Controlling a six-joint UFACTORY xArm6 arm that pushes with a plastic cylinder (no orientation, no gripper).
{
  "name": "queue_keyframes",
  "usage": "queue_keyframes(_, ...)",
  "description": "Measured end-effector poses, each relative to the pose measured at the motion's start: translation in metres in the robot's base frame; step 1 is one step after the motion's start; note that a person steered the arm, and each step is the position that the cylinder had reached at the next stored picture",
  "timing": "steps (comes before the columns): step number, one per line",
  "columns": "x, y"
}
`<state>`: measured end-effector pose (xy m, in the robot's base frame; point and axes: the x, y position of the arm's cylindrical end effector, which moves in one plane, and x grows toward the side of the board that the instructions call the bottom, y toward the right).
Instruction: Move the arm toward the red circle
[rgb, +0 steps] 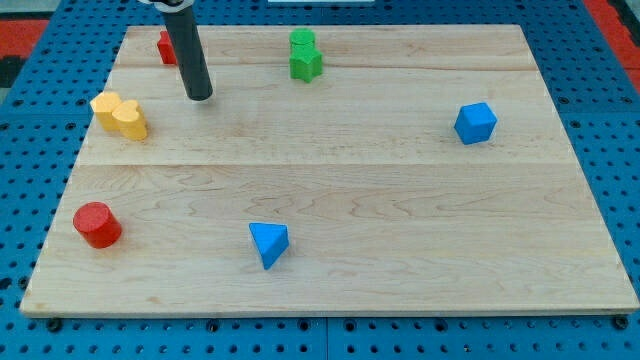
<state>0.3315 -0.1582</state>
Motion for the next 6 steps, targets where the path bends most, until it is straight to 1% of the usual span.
queue_keyframes(1,0.014,0.046)
queue_keyframes(2,0.057,0.053)
queue_keyframes(4,0.229,-0.014)
queue_keyframes(5,0.25,-0.069)
queue_keyframes(6,0.203,-0.077)
